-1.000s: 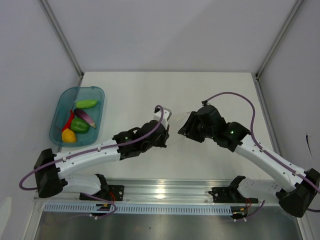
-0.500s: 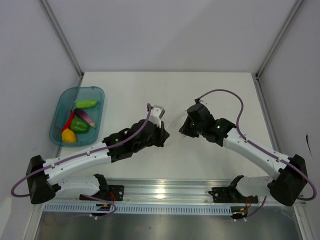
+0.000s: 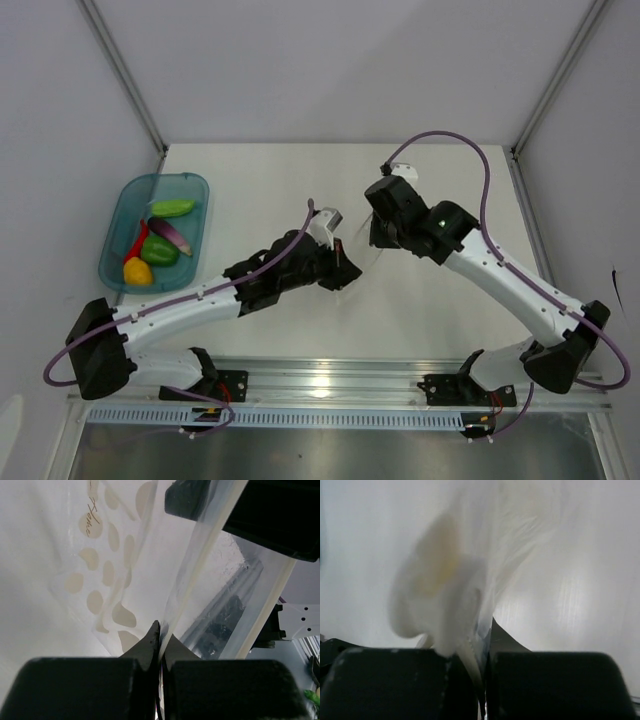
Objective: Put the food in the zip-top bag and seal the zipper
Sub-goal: Open the zipper of the food storage bag.
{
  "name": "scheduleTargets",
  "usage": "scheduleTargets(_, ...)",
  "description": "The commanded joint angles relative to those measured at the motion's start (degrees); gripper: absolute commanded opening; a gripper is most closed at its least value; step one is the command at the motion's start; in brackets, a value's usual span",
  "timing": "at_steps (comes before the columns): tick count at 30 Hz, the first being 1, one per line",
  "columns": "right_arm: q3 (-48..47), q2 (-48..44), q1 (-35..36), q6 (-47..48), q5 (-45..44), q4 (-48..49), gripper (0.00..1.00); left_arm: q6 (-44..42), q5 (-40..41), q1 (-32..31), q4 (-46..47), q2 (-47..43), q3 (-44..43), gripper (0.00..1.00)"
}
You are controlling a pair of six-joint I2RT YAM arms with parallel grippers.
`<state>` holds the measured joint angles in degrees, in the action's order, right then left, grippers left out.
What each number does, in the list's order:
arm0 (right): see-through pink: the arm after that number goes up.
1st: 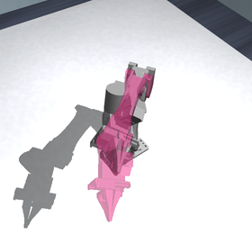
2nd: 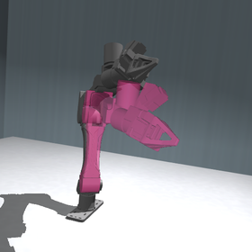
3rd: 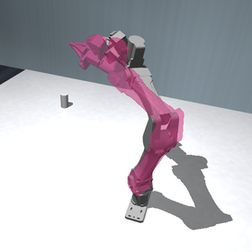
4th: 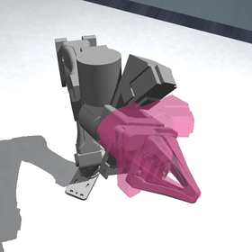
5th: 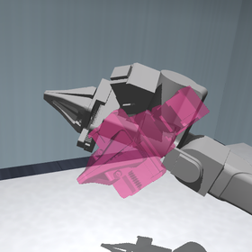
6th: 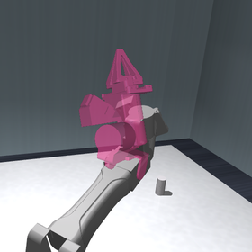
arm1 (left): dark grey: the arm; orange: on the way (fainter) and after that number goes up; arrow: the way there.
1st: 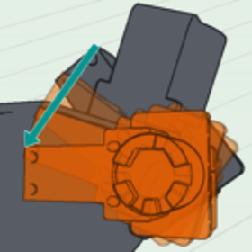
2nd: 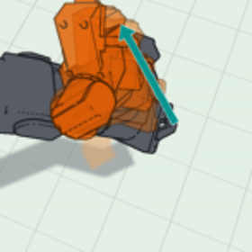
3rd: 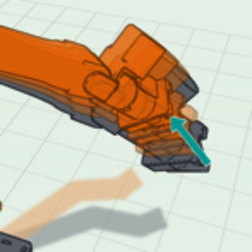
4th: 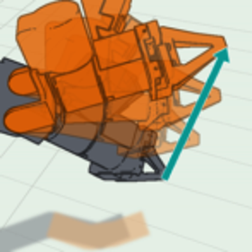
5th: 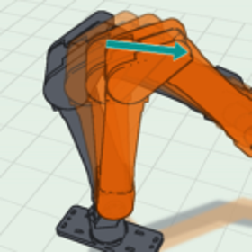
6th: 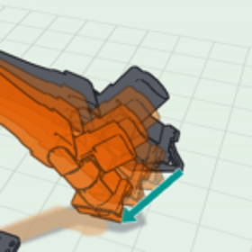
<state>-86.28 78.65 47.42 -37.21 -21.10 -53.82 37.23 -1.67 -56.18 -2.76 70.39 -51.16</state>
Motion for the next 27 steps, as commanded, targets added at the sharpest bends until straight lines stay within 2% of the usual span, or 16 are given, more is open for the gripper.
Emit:
scheduleTargets(1, -2.14, 3.60, 0.13, 6.00, -4.74, -7.70, 0.00, 0.92, -1.68, 0.90, 4.87, 0.63, 1.49, 0.00)
scheduleTargets(3, -1.61, 5.10, 0.04, 7.41, -3.25, -7.61, 0.00, 0.38, -0.70, 1.69, 4.09, 0.98, 2.55, 0.01)
scheduleTargets(5, -1.96, 7.47, 0.30, 7.68, -3.24, -8.66, 0.00, 0.91, -0.35, 3.44, 3.47, 1.59, 3.95, 0.05)
scheduleTargets(9, -3.72, 10.11, 1.97, 8.73, -4.99, -8.93, 0.00, 3.98, 0.53, 5.91, 3.99, 0.19, 8.26, 0.01)
scheduleTargets(15, -7.14, 13.01, 2.50, 11.02, -2.81, -4.72, 0.00, 7.93, 1.32, 7.67, 8.39, -6.92, 15.72, 0.01)
scheduleTargets(18, -12.40, 15.64, 3.20, 11.37, -5.43, -6.46, 0.00, 9.78, -1.74, 8.54, 13.12, -8.16, 16.79, 0.01)
scheduleTargets(23, -22.86, 20.84, 7.51, 12.25, -15.26, -13.06, 0.00, 10.31, -16.77, 8.63, 27.95, -2.12, 14.33, 0.01)
scheduleTargets(27, -22.71, 20.40, 8.30, 11.12, -19.49, -15.86, 0.00, 11.81, -20.38, 8.63, 33.52, 0.62, 14.68, 0.01)
